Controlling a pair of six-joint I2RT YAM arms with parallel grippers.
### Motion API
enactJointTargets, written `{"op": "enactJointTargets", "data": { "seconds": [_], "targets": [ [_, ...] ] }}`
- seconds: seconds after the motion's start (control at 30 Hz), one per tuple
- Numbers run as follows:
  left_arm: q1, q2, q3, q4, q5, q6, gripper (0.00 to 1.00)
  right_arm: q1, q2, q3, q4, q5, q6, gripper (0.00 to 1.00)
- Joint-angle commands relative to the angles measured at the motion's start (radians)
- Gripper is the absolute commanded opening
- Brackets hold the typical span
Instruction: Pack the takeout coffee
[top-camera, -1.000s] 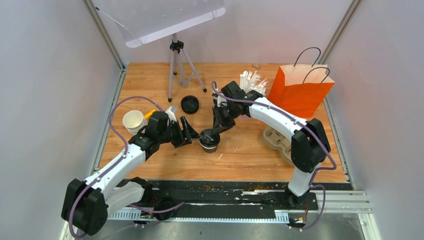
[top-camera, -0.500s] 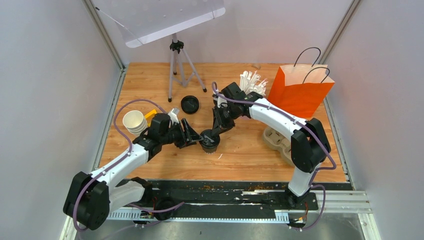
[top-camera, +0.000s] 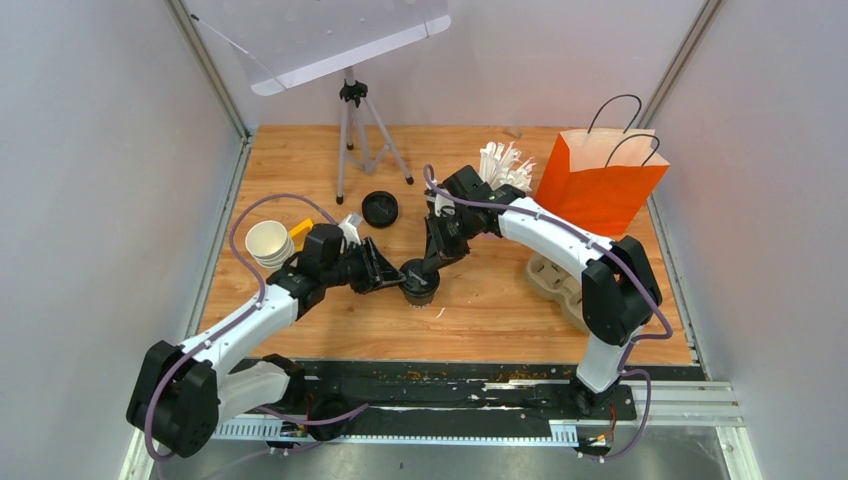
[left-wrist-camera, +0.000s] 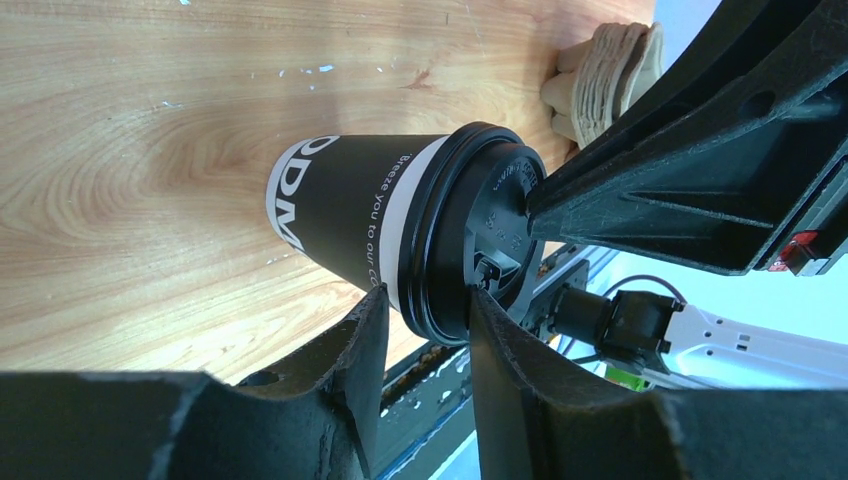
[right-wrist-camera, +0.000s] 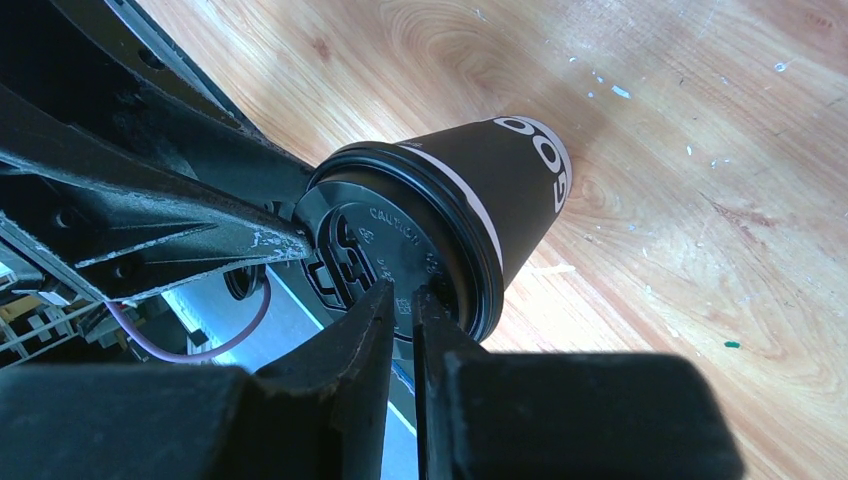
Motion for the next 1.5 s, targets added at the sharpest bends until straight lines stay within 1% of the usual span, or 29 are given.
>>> {"op": "enactJointTargets", "data": {
  "seconds": [0.0, 0.23, 0.37, 0.53, 0.67, 0.83, 1.0, 1.1, 1.2, 1.33, 1.47],
  "targets": [
    [-0.006, 0.036, 0.027, -0.157, -0.115, 0.098, 0.41, 0.005, 0.001, -0.038, -0.008, 0.044, -0.022, 0.15],
    [-0.021, 0.060, 0.019, -0.197, -0.154, 0.118, 0.36, 0.004, -0.003, -0.071, 0.006, 0.047, -0.022, 0.15],
    [-0.030, 0.082, 0.003, -0.208, -0.157, 0.090, 0.34, 0.004, -0.012, -0.094, 0.019, 0.054, -0.020, 0.15],
    [-0.047, 0.122, 0.032, -0.285, -0.214, 0.129, 0.33, 0.004, -0.017, -0.124, 0.031, 0.061, -0.022, 0.15],
    [-0.052, 0.150, 0.031, -0.299, -0.216, 0.134, 0.33, 0.004, -0.020, -0.130, 0.031, 0.068, -0.027, 0.15],
    [-0.053, 0.124, 0.065, -0.283, -0.191, 0.136, 0.33, 0.004, -0.020, -0.085, 0.011, 0.068, -0.036, 0.16],
    [-0.054, 0.101, 0.117, -0.225, -0.130, 0.126, 0.36, 0.001, -0.014, 0.047, -0.029, 0.039, -0.040, 0.19],
    [-0.054, 0.105, 0.124, -0.210, -0.111, 0.136, 0.36, -0.007, -0.026, 0.110, -0.044, 0.016, -0.028, 0.24],
    [-0.054, 0.116, 0.120, -0.205, -0.102, 0.143, 0.36, -0.015, -0.054, 0.121, -0.048, 0.011, -0.016, 0.35],
    [-0.053, 0.114, 0.120, -0.185, -0.089, 0.148, 0.36, -0.025, -0.104, 0.069, -0.039, 0.024, -0.013, 0.48],
    [-0.054, 0.114, 0.127, -0.190, -0.090, 0.161, 0.36, -0.043, -0.124, -0.005, -0.029, 0.030, -0.015, 0.53]
  ]
}}
